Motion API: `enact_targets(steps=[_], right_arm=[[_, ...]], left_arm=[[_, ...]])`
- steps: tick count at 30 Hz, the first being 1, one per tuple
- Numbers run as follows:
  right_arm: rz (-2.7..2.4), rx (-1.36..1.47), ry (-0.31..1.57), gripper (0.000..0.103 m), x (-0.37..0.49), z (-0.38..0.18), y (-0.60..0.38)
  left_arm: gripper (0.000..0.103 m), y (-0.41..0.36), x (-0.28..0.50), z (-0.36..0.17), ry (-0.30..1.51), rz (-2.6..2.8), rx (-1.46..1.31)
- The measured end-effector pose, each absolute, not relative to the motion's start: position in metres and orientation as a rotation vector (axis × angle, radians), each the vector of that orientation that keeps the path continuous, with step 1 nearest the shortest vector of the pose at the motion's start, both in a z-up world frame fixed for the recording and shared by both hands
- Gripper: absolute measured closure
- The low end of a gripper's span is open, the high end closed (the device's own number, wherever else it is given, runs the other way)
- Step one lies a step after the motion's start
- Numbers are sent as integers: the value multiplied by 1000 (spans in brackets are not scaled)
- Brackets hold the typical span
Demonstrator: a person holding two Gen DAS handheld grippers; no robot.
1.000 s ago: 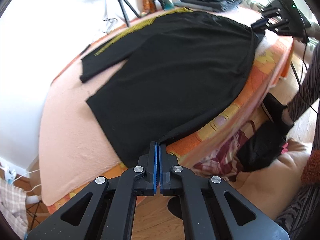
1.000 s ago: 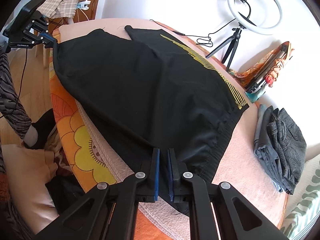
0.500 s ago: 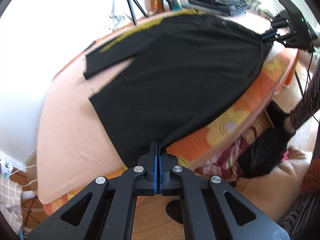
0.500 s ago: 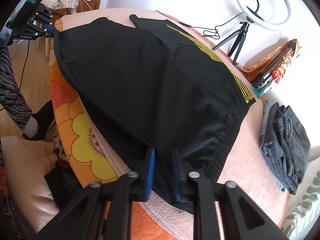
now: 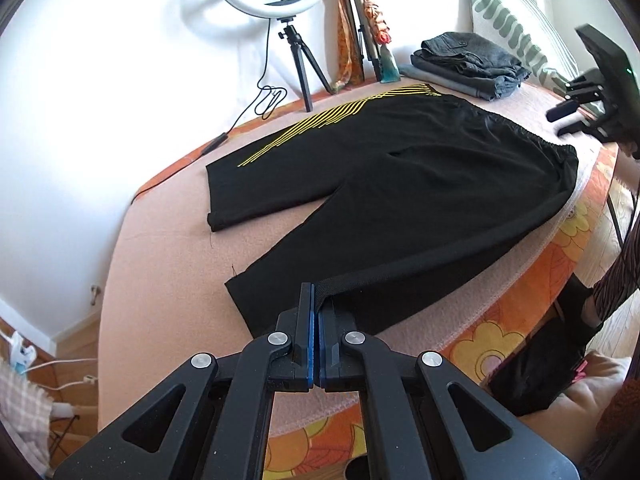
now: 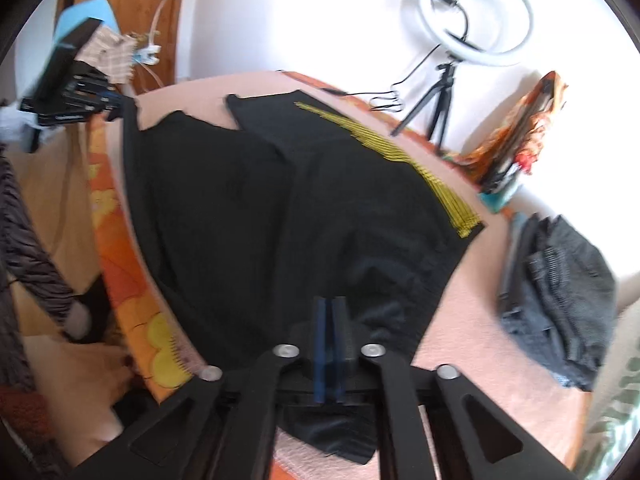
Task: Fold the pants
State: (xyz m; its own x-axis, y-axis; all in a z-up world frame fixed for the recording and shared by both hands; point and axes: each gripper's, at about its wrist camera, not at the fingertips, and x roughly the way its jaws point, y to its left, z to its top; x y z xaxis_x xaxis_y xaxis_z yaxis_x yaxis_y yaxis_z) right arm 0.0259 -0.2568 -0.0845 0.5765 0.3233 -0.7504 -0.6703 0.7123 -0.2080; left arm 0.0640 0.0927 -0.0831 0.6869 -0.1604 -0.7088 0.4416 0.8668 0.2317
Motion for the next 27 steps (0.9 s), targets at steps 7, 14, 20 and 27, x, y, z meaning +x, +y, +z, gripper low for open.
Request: enact_targets(steps=[7, 14, 20, 27], right_arm=[[705, -611, 821, 57, 7, -113, -248], [657, -748, 860, 84, 10, -136, -242], [564, -709, 760, 103, 24, -110, -246], [456, -707, 658, 103, 62, -71, -241]], left_arm=[[103, 97, 72, -86, 747, -339, 367], [103, 97, 74, -86, 748, -339, 370], [103, 102, 87, -77, 721, -319, 360], [103, 105, 124, -53, 654, -282, 371]])
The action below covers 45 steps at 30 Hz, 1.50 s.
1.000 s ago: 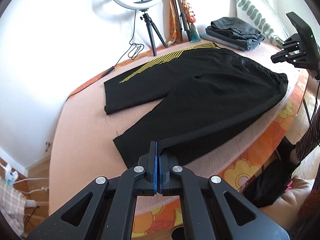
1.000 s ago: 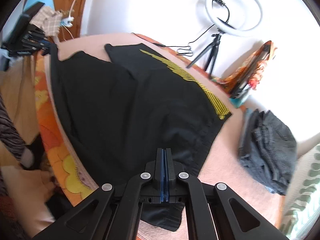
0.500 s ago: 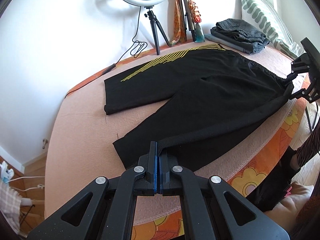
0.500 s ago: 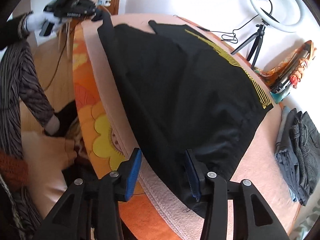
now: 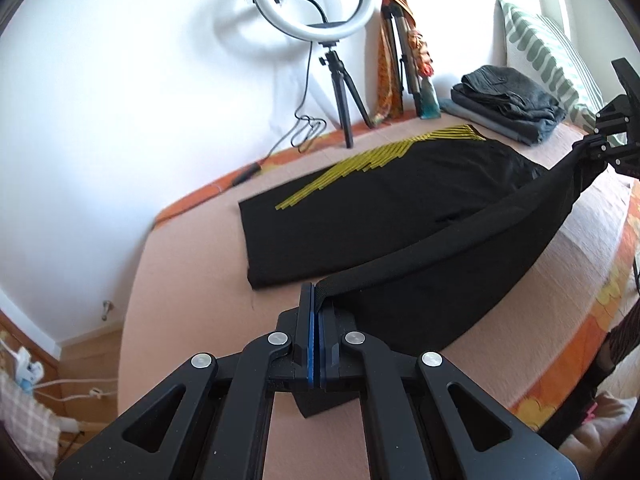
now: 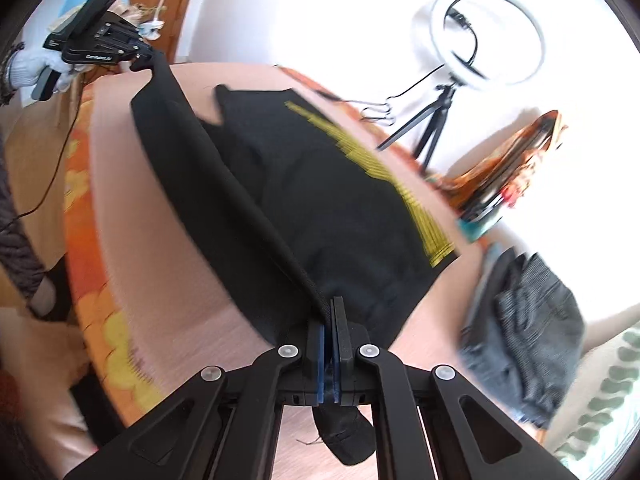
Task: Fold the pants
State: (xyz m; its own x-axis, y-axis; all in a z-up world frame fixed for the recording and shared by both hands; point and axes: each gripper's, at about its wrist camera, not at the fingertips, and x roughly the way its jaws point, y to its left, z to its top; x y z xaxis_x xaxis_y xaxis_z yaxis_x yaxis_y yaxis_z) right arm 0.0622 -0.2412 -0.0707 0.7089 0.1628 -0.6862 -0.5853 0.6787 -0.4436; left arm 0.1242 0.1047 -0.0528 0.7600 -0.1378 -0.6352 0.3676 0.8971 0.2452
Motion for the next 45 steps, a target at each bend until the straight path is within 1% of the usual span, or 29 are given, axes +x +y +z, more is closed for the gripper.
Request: enact_targets(steps=[10, 17, 22, 27, 32, 37, 41, 42, 43, 44, 45], right_arm=[[342, -775, 570, 103, 146, -31, -214], [285, -814, 578, 103, 208, -33, -204], [269, -834, 618, 103, 257, -50, -202], [269, -834, 675, 103, 303, -79, -199], [289, -797, 766, 103, 341, -108, -203], [334, -749, 873, 103, 366, -134, -207], [349, -712, 917, 103, 376, -148, -209], [356, -683, 926, 102, 379, -146, -211], [358, -654, 932, 99, 382, -144, -215], [348, -630, 935, 93, 385, -143, -219], [326, -600, 939, 79, 389, -141, -224]], left_arm=[[103, 113, 201, -35, 603, -223, 353], [103, 112, 265, -49, 641, -203, 338], [103, 103, 309, -65, 676, -185, 363], [103, 96, 348, -88, 738, -169, 403], [103, 93, 380, -113, 817, -171, 428], [103, 92, 396, -134, 885, -186, 433], [97, 99, 407, -139, 913, -162, 388], [94, 102, 410, -137, 916, -157, 366], [89, 105, 412, -136, 917, -141, 356], [87, 108, 415, -134, 916, -126, 347], [87, 112, 417, -132, 915, -108, 336]])
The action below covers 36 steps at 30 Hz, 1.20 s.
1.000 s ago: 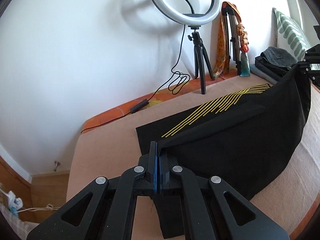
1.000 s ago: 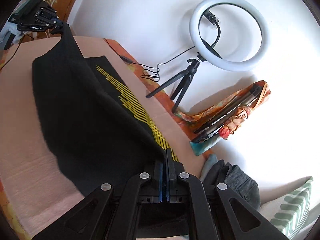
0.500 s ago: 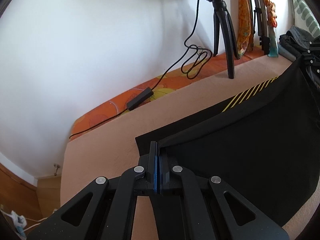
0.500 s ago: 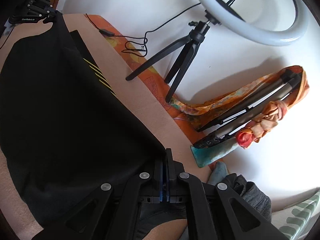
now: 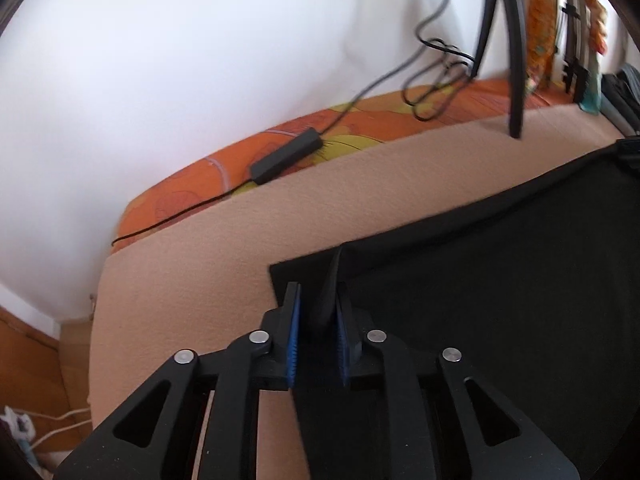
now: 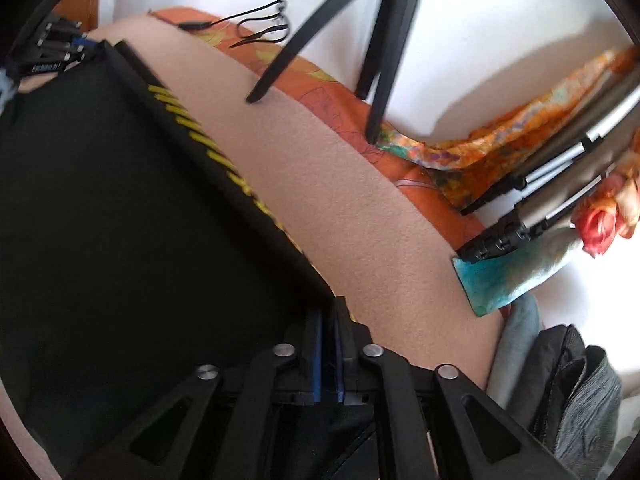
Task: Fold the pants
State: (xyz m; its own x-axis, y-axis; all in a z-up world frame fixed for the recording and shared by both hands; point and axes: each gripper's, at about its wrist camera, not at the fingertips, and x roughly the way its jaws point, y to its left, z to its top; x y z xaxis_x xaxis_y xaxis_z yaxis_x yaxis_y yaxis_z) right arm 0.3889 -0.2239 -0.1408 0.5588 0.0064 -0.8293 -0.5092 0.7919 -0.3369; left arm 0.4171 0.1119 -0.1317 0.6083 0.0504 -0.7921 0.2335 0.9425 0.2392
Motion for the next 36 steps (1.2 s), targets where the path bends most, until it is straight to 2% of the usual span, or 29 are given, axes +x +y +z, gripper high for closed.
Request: enact_targets(steps=[1, 3, 6, 8, 13, 18, 22, 30, 36], right_arm=[[310, -569, 947, 74, 392, -139, -229], [278, -540, 950, 73, 396, -136, -236], [197, -569, 932, 62, 394, -133, -240], [191, -566, 912, 59, 386, -127, -242], [199, -477, 829, 50, 348, -98, -243], [312, -342, 789, 47, 286, -75, -226], [437, -339, 789, 47, 236, -76, -196], [602, -426, 816, 49, 186, -110, -146], [600, -595, 826, 49, 180, -141, -115]], left_arm=[[87, 115, 419, -130, 913, -87, 331], [87, 122, 418, -125, 897, -34, 329], [82, 131, 408, -114, 876, -14, 280], [76, 131, 395, -106, 854, -17, 280], [70, 122, 353, -87, 815, -84, 219], [67, 104, 302, -80, 803, -188, 151], [67, 82, 257, -82, 825, -298, 125], [67, 27, 191, -96, 889, -543, 98], [70, -2, 198, -120, 960, -608, 106]])
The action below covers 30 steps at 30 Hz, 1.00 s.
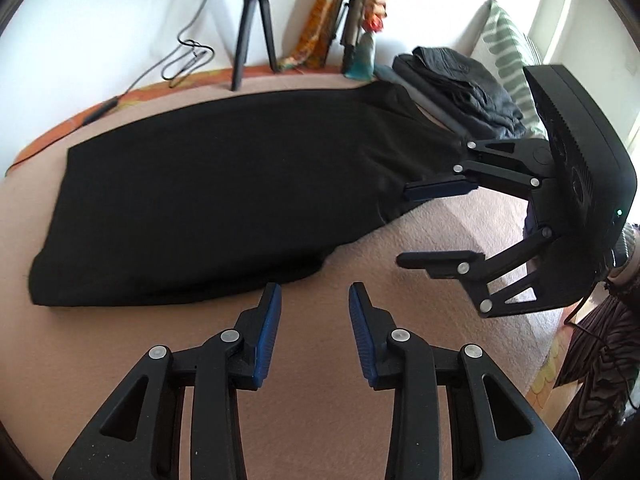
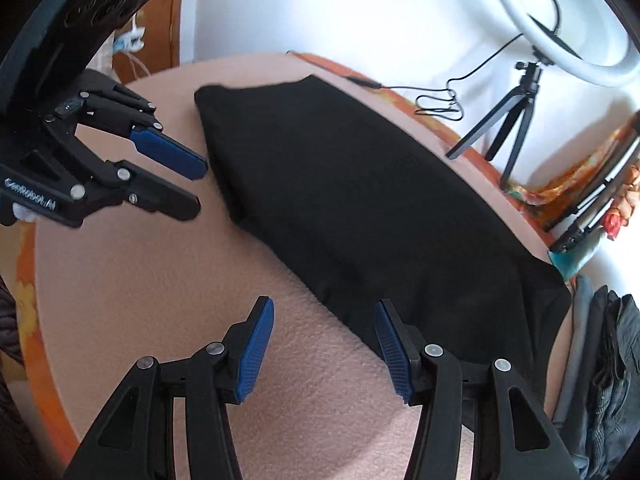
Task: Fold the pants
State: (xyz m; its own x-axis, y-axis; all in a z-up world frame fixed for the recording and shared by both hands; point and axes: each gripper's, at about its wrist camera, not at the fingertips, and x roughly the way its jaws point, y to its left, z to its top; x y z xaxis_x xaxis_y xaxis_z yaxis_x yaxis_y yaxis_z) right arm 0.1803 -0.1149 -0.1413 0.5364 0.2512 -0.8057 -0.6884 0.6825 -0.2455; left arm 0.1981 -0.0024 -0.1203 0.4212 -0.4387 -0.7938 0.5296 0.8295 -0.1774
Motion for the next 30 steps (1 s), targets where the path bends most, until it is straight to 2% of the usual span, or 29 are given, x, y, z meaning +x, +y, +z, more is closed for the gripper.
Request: enact_targets(steps=[11, 12, 13, 14, 15, 19, 25, 30], right_arm=[[590, -680, 791, 50, 189, -145, -114], [584, -685, 791, 53, 190, -146, -114], [594, -667, 791, 73, 191, -145, -115], [587, -655, 812, 90, 196, -145, -115], [584, -637, 821, 97, 200, -143, -117], [570, -560, 801, 103, 211, -129, -121], [575, -474, 824, 103, 222, -123, -124], [595, -516, 850, 103, 214, -126, -122]], left_arm=[[70, -19, 211, -129, 959, -609, 143], [70, -19, 212, -130, 960, -608, 146], [70, -20, 213, -131, 956, -609, 146], [70, -21, 214, -131, 956, -612, 143], [70, -21, 215, -131, 956, -616, 139], [70, -23, 210, -133, 950, -639, 148], [70, -26, 200, -131, 946, -679, 180], [70, -22, 204, -127, 905, -663, 135]])
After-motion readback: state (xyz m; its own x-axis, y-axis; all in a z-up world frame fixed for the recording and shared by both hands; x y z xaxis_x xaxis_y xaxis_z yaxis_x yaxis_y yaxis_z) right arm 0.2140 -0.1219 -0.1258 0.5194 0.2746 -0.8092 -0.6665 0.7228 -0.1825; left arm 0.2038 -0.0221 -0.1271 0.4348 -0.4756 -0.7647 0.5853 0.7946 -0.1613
